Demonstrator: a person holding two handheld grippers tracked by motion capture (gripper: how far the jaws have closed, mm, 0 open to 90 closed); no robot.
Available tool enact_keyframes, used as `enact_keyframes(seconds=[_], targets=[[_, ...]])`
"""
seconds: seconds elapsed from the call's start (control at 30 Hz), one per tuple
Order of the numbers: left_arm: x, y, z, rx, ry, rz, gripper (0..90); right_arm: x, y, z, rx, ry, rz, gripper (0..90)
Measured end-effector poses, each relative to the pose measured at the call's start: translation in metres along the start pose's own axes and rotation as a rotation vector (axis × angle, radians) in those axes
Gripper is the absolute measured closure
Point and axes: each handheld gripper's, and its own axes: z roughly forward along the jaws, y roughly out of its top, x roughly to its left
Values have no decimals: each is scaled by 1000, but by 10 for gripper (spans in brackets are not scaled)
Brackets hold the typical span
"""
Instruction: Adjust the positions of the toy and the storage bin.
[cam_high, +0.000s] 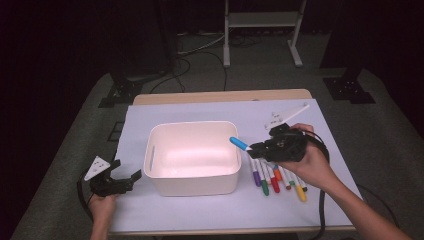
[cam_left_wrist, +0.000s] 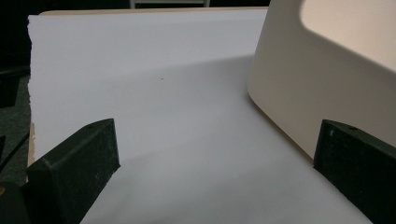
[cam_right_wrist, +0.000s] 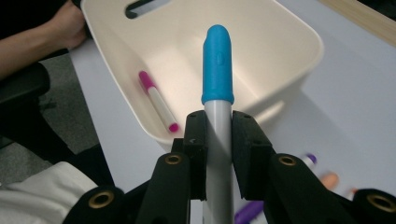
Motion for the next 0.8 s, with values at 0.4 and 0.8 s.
enact_keyframes(seconds=[0.4,0.8], targets=[[0,0,0,1,-1,-3,0,26,46,44,21,122,-110,757],[1,0,0,4,-5,-4,0,36,70,83,47,194,-162,757]])
